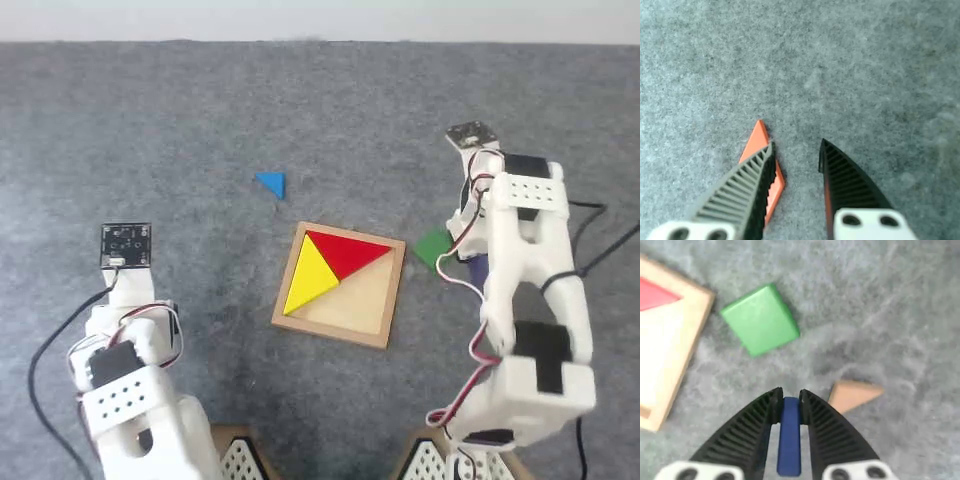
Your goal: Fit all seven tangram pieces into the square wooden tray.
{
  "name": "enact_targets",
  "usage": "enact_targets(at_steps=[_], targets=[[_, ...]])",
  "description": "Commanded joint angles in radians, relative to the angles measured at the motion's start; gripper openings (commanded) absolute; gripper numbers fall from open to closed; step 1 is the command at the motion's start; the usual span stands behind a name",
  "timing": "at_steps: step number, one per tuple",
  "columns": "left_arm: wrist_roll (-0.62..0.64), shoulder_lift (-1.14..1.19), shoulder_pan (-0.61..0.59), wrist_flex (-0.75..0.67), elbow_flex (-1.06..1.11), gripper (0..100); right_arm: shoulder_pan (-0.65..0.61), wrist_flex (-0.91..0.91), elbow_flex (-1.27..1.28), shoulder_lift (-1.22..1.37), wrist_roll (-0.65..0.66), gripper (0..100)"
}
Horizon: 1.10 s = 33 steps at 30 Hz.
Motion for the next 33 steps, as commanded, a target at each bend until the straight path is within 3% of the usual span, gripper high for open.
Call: enact_targets(at_steps=[1,6,9,24,33], targets=[[-0.009,-0.020,-0.002,0.002,-0.008,14,-0.130,0.033,-0.026,-0.120,-0.097,2.3],[-0.009,-0.020,-0.002,0.002,-0.008,14,-0.390,-0.030,-0.026,-0.053,-0.377,2.3],[-0.009,-0.020,-0.002,0.003,-0.008,14,-0.476,-0.114,-0.028,0.030,-0.491,2.2],[-0.009,-0.020,-0.002,0.003,-0.008,14,-0.470,-0.185,-0.064,0.186,-0.675,3.1],[-0.009,-0.020,-0.002,0.003,-0.008,14,-0.544,-0.176,-0.110,0.183,-0.672,25.3]])
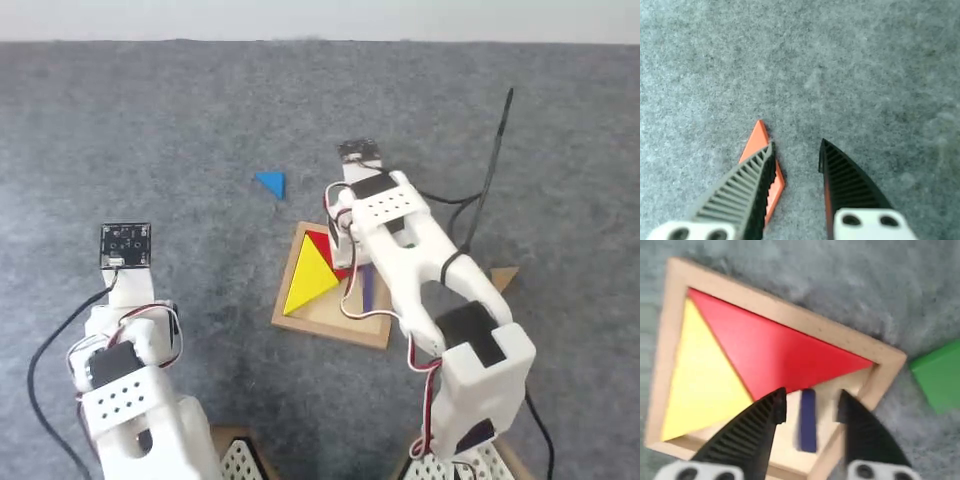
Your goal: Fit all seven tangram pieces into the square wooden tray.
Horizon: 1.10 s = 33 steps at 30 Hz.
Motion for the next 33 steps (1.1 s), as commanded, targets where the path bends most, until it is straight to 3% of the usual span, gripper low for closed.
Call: enact_targets(at_steps=[1,9,16,21,27,29,32,33], targets=[[-0.009,-0.020,-0.002,0.003,-0.008,14,-0.030,0.007,-0.087,-0.021,-0.006,26.6],[-0.009,-0.020,-0.002,0.003,-0.008,14,-0.093,0.108,-0.201,-0.013,-0.015,27.4],[-0.009,-0.020,-0.002,0.002,-0.008,14,-0.249,0.021,-0.209,0.025,-0.114,27.4],[-0.009,-0.020,-0.002,0.002,-0.008,14,-0.268,0.033,-0.265,0.005,-0.077,27.4],[-0.009,-0.020,-0.002,0.002,-0.008,14,-0.136,0.259,-0.422,-0.153,0.193,26.7],[-0.009,-0.020,-0.002,0.002,-0.007,14,-0.035,0.306,-0.427,-0.202,0.242,19.9],[-0.009,-0.020,-0.002,0.002,-0.007,14,0.124,0.348,-0.404,-0.245,0.333,1.4],[-0.009,-0.020,-0.002,0.002,-0.007,14,0.165,0.361,-0.391,-0.251,0.390,0.2]])
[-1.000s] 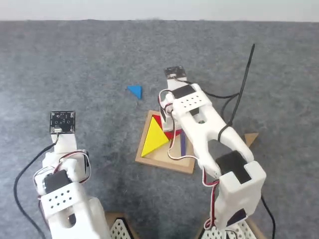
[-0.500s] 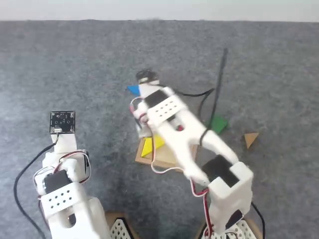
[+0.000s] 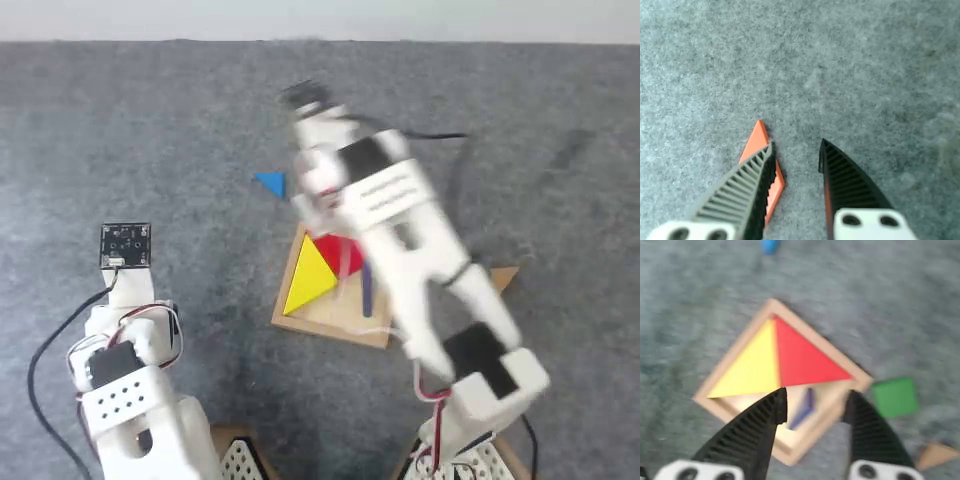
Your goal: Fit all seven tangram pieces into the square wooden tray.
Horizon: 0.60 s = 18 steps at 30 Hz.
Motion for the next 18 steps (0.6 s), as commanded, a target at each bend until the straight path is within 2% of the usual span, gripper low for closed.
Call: enact_targets(at_steps=[1,4,7,12,18], targets=[[-0.009,-0.020,-0.002,0.002,-0.007,14,0.177,0.062,-0.005,-0.093,0.175,2.7],[-0.009,-0.020,-0.002,0.002,-0.007,14,0.248,0.085,0.089,-0.085,0.273,2.5],[-0.009,-0.020,-0.002,0.002,-0.007,14,0.248,0.041,0.250,-0.090,0.358,1.2],[-0.009,-0.020,-0.002,0.002,-0.007,14,0.139,-0.166,0.474,-0.091,0.333,1.3],[-0.009,-0.020,-0.002,0.002,-0.007,14,-0.056,-0.239,0.493,-0.081,0.230,1.3]])
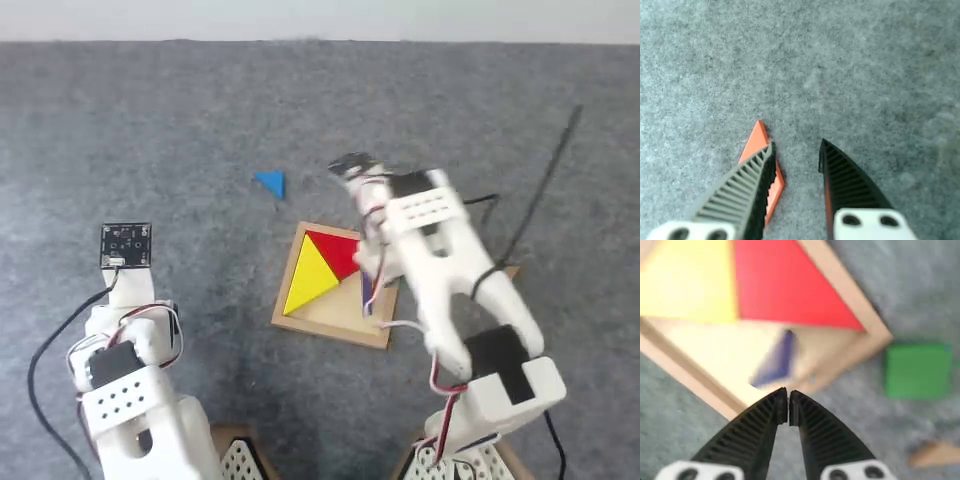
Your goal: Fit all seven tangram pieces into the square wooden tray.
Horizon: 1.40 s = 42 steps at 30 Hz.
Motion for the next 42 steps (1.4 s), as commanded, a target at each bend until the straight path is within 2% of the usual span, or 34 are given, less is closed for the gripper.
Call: enact_targets(at_steps=[1,3,7,11,13,17,20,26,31,37,42], targets=[[-0.009,-0.020,-0.003,0.002,-0.007,14,-0.104,-0.041,-0.009,-0.056,-0.063,1.3],[-0.009,-0.020,-0.003,0.002,-0.007,14,-0.143,-0.041,-0.028,-0.056,-0.086,2.0],[-0.009,-0.020,-0.003,0.002,-0.007,14,-0.137,-0.038,-0.084,-0.056,-0.146,4.6],[-0.009,-0.020,-0.003,0.002,-0.007,14,-0.122,-0.021,-0.141,-0.061,-0.132,4.8],[-0.009,-0.020,-0.003,0.002,-0.007,14,-0.127,0.007,-0.161,-0.056,-0.044,4.8],[-0.009,-0.020,-0.003,0.002,-0.007,14,-0.148,0.064,-0.143,-0.056,0.222,4.9],[-0.009,-0.020,-0.003,0.002,-0.007,14,-0.183,0.076,-0.120,-0.056,0.282,8.4],[-0.009,-0.020,-0.003,0.002,-0.007,14,-0.311,-0.033,0.026,-0.056,0.273,25.6],[-0.009,-0.020,-0.003,0.002,-0.007,14,-0.332,-0.076,0.101,-0.056,0.137,25.5],[-0.009,-0.020,-0.003,0.002,-0.007,14,-0.237,-0.173,0.124,-0.054,0.121,25.6],[-0.009,-0.020,-0.003,0.002,-0.007,14,-0.226,-0.191,0.124,-0.045,0.118,25.6]])
